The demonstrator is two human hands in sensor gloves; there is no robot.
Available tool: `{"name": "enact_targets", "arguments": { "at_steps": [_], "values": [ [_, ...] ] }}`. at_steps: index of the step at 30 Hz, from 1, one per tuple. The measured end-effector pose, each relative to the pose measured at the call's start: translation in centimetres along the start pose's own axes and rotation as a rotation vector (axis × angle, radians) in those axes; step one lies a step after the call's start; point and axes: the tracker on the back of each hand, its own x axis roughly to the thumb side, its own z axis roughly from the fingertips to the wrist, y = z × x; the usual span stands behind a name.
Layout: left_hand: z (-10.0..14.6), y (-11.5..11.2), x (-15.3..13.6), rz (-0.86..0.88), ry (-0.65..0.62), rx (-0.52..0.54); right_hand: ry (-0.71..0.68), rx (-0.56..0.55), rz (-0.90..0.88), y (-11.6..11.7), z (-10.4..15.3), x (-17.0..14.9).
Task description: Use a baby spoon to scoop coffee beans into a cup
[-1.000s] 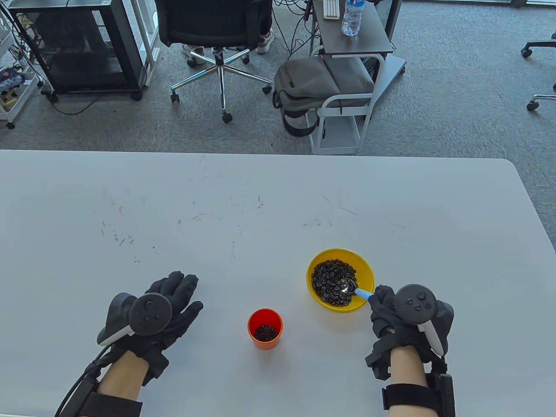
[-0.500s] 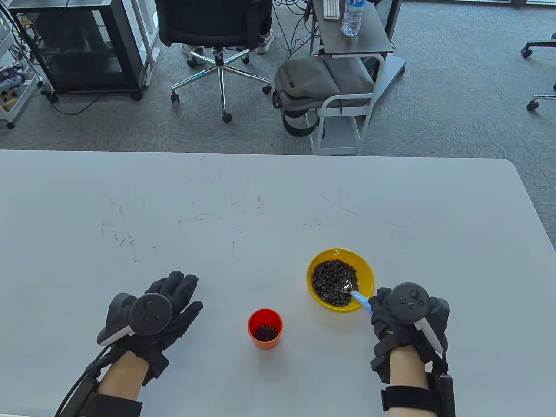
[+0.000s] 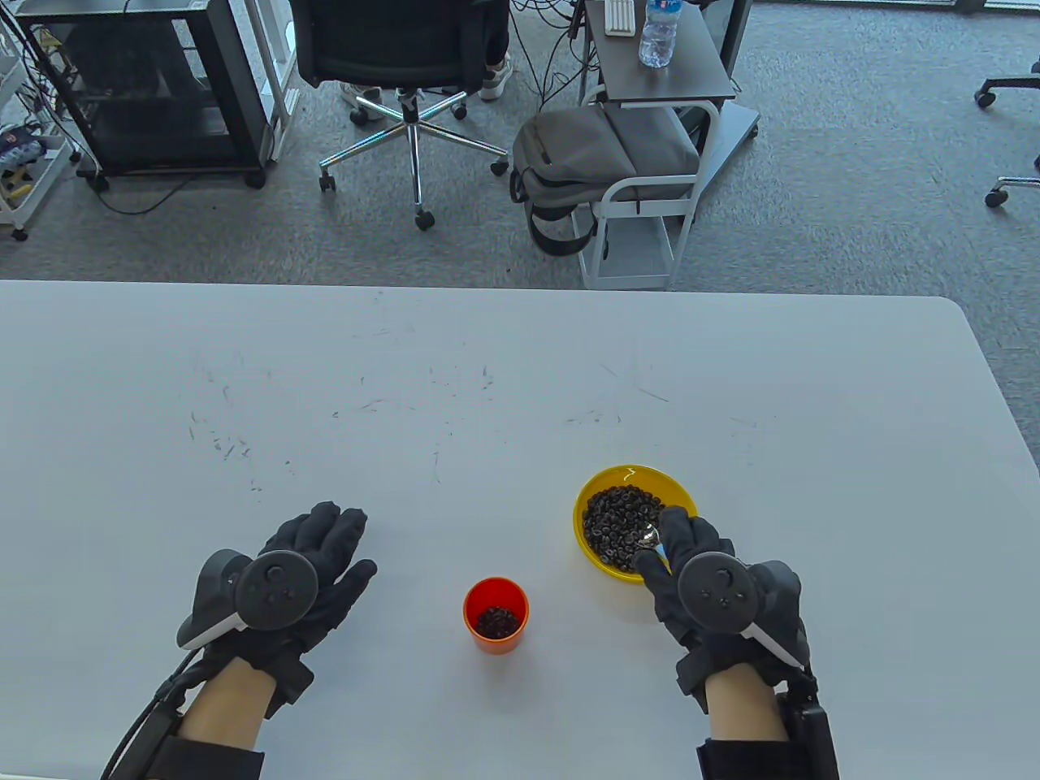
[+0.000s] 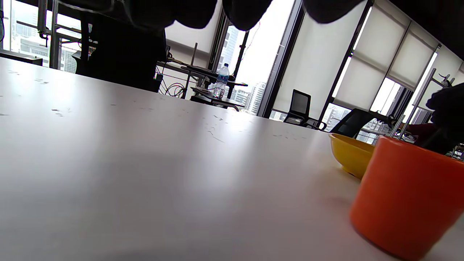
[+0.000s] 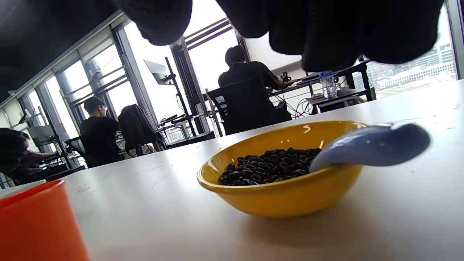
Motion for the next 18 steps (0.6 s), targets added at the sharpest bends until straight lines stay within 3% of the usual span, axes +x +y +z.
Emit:
{"name": "enact_targets", "arguments": {
  "at_steps": [6,13,18],
  "values": [
    [0.3,0.4,0.3,-0.012,-0.019,0.028,-0.074,0.038,0.063,0.6,0.0,1.9],
    [0.8,1.1,0.9,-0.106,-0.024,0.100,-0.064,0.195,0.088,1.8,-0.2,2.0],
    [1.0,1.2,1.0,-0.124,-0.027,0.102,-0.076,0.200,0.102,2.0,-0.4,2.1]
  ]
}}
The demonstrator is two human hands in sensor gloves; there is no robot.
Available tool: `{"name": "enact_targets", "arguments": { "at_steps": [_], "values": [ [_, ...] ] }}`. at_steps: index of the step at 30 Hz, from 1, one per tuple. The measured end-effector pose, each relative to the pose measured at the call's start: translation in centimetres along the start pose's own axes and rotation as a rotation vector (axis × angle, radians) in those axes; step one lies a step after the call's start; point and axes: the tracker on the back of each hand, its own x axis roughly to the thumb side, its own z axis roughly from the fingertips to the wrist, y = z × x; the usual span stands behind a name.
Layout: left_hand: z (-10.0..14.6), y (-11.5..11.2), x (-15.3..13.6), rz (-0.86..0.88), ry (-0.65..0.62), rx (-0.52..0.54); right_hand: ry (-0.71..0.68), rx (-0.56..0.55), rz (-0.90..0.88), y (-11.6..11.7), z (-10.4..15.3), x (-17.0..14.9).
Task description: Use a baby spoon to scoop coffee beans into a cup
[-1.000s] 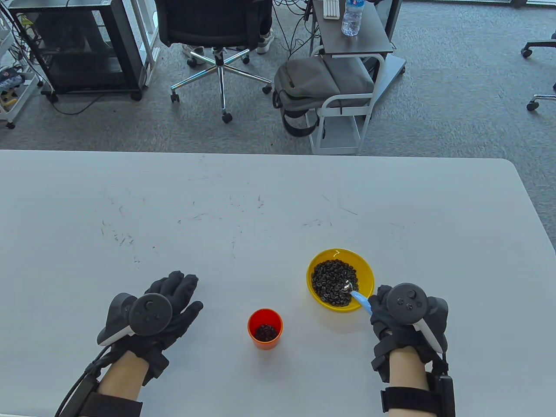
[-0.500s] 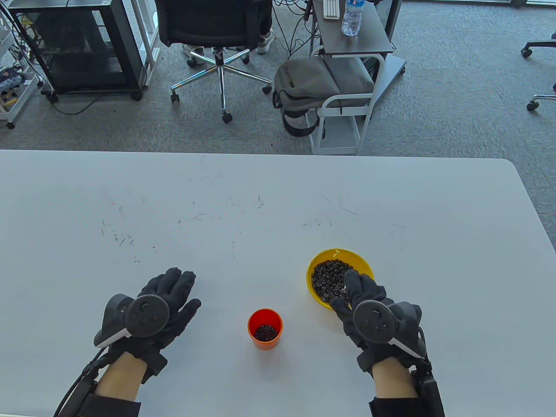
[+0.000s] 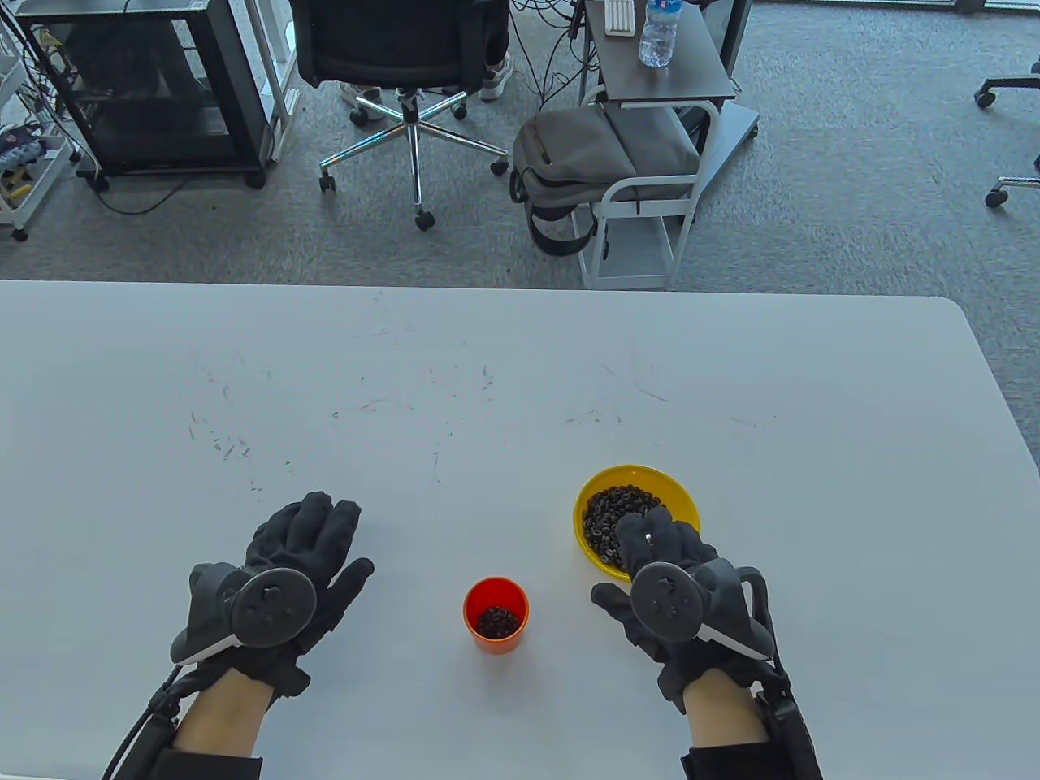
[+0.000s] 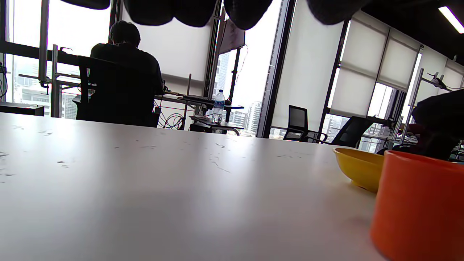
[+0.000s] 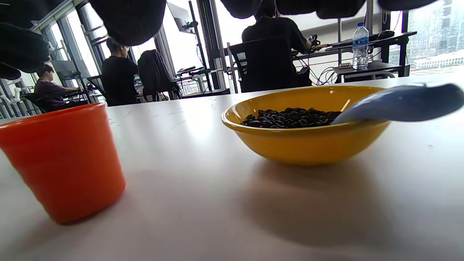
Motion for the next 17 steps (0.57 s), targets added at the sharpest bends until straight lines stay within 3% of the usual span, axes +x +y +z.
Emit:
{"name": "enact_targets", "arguments": {
  "at_steps": [17],
  "values": [
    [-0.01,-0.45,0.02,0.007,0.024,-0.053,-0.039,-0.005,-0.018,-0.09,-0.43,-0.02]
  ]
}}
